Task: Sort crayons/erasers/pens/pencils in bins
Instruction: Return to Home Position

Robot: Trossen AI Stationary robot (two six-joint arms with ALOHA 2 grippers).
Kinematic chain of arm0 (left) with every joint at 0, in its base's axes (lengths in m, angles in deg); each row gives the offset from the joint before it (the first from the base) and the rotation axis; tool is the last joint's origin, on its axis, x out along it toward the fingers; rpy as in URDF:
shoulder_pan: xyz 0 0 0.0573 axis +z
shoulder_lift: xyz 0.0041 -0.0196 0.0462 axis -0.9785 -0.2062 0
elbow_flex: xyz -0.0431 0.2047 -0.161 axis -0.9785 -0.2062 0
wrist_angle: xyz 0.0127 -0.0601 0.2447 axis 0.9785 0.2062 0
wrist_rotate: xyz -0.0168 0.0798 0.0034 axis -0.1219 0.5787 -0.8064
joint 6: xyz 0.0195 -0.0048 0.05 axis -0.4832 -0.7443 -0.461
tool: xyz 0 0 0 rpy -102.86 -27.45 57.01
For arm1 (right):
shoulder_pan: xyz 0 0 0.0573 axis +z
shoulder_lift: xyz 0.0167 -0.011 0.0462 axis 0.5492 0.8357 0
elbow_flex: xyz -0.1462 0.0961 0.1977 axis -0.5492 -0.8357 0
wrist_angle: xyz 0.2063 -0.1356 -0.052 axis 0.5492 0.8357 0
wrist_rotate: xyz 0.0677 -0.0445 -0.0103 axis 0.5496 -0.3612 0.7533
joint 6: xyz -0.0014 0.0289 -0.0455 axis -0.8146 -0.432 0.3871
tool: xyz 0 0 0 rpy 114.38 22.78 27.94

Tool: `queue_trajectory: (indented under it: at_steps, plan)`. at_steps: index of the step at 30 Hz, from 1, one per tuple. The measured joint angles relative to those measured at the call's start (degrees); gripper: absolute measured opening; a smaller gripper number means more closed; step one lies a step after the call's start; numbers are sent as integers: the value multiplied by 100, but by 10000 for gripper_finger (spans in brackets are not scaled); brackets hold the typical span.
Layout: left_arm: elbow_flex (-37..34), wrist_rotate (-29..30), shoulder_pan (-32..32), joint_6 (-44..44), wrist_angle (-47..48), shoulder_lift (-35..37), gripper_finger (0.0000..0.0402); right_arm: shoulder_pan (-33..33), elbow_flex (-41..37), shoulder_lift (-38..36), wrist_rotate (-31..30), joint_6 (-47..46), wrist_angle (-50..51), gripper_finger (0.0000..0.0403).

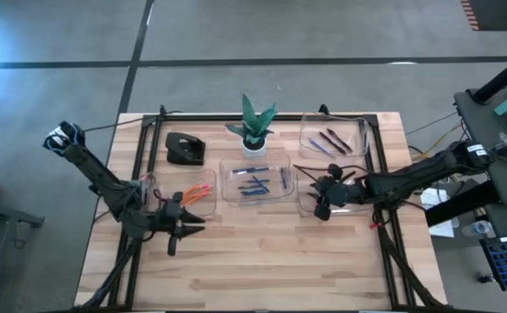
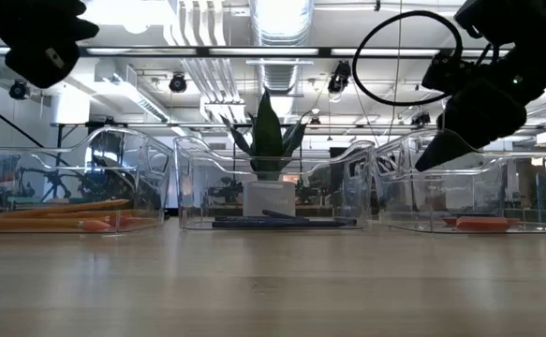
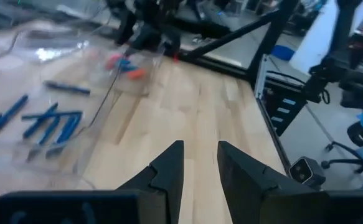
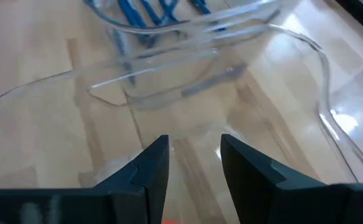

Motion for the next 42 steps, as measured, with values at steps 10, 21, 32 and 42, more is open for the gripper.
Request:
queue_trajectory:
  at_steps: [10, 21, 32, 42]
  plan:
    - [-429, -26, 2, -1366, -166, 1417, 83, -40, -345, -2, 644, 1174, -919, 137]
    - [-1120, -99, 2, -1637, -434, 2343, 83, -527, -1396, -2, 1769, 1584, -3542, 137]
    - [-1472, -127, 0, -1644, -712, 2360, 83, -1014, -1916, -2, 2558, 1570, -4372, 137]
    - [-1685, -123, 2, -1645, -680, 2519, 83, -1801, -2007, -2, 3093, 1600, -4363, 137]
